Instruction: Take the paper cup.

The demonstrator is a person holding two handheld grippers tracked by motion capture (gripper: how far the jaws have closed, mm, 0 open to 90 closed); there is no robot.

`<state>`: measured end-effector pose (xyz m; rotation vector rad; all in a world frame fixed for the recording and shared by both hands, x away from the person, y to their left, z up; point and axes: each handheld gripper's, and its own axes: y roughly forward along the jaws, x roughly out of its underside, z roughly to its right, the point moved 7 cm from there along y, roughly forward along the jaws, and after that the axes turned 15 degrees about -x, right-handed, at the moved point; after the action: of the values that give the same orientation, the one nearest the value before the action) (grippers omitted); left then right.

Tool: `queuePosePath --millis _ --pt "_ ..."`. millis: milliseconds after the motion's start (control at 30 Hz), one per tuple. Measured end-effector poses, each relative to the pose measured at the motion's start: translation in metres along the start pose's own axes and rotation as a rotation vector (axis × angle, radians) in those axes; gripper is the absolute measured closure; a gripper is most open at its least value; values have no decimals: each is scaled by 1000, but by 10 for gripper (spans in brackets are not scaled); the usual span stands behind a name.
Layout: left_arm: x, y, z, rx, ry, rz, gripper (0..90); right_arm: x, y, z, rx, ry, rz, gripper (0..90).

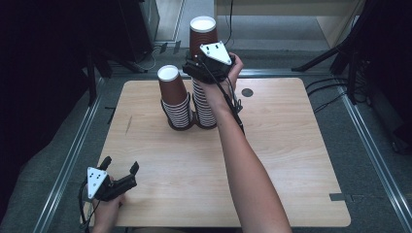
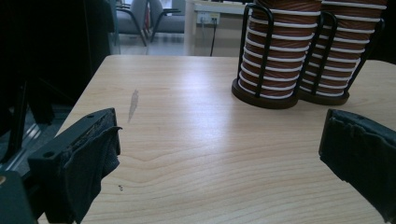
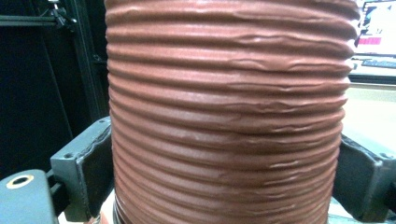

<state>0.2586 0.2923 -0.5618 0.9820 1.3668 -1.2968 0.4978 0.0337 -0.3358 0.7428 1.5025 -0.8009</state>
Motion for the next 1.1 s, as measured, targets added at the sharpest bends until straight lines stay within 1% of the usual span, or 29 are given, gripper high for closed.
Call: queuePosePath --millis 533,733,867,1100 --pt "0 0 0 2 2 -1 0 -2 0 0 5 7 -15 94" --pt "0 1 0 5 -3 -1 0 -6 0 0 6 2 5 104" --pt "0 1 0 5 -5 -2 0 -10 0 -1 8 -2 6 111" --pt "0 1 0 5 -10 -2 0 -22 -2 -1 18 -22 27 122"
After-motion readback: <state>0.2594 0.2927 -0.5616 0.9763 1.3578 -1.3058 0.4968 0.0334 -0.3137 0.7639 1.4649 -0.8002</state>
